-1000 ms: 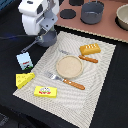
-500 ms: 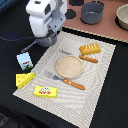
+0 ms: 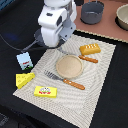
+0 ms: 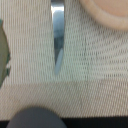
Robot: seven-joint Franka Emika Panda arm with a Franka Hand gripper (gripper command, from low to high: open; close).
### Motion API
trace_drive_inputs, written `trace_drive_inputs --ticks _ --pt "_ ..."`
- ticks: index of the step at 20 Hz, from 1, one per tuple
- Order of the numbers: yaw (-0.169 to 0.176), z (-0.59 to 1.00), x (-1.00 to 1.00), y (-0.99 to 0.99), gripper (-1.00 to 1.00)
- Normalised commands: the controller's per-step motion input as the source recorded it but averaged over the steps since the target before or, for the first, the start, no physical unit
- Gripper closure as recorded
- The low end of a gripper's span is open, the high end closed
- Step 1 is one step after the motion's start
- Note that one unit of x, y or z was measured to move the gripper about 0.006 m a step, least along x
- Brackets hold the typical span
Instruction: Interact with the objects in diverse but meaningful ways.
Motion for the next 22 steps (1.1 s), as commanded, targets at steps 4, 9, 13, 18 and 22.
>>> trace_drive_inputs --ticks 4,9,13,18,22 --pt "-0.003 0.06 0.92 0.0 -1.0" --pt "-0.005 0.15 0.77 0.01 -1.0" --pt "0.043 0.15 0.57 0.1 -1.0" --pt "0.124 0.16 0.37 0.18 -1.0" --pt "0.183 0.15 0.28 0.22 -1.0"
